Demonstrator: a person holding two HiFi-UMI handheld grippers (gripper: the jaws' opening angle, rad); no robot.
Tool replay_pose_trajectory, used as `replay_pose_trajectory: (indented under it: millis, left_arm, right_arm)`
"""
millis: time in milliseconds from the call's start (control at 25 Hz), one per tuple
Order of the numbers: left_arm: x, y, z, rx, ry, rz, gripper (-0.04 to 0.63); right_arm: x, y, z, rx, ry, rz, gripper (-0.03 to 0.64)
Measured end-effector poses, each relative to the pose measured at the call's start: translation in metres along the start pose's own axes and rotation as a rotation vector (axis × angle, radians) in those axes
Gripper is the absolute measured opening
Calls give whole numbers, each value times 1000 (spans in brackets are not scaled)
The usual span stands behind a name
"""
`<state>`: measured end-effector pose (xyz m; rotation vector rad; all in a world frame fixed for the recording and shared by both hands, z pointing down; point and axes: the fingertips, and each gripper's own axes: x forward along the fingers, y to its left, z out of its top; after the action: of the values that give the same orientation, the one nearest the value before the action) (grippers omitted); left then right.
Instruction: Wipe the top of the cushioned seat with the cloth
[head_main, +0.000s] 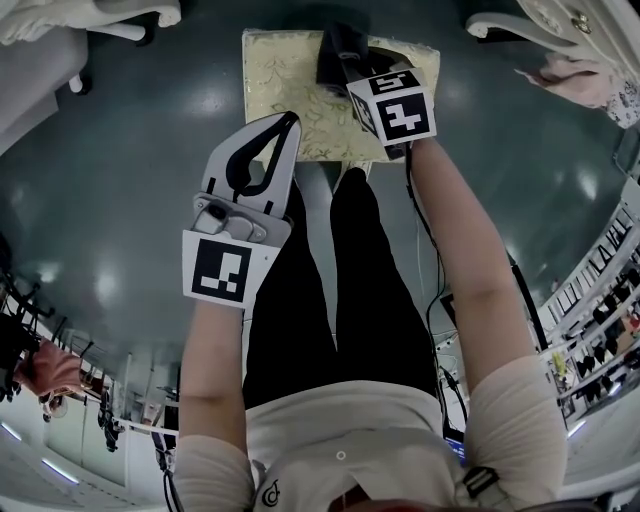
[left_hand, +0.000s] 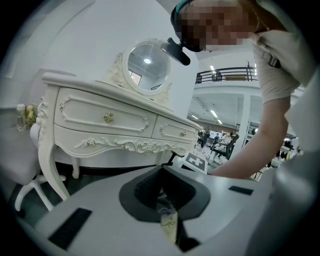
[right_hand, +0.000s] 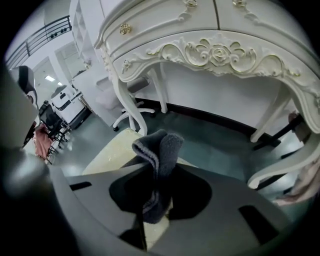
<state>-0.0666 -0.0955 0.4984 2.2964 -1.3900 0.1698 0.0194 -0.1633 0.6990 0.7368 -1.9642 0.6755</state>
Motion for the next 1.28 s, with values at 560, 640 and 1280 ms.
replay_pose_trajectory:
  millis: [560, 640, 1280]
  left_arm:
    - [40, -52, 6, 37, -6, -53, 14]
    - [46, -59, 4, 39, 3, -56, 13]
    - [40, -99, -18, 0, 26, -21, 14]
  right_arm:
    - [-38, -80, -41, 27, 71, -32, 78]
    - [-43, -92, -48, 29, 80, -40, 78]
    - [-77, -151, -88, -31, 166, -126, 74]
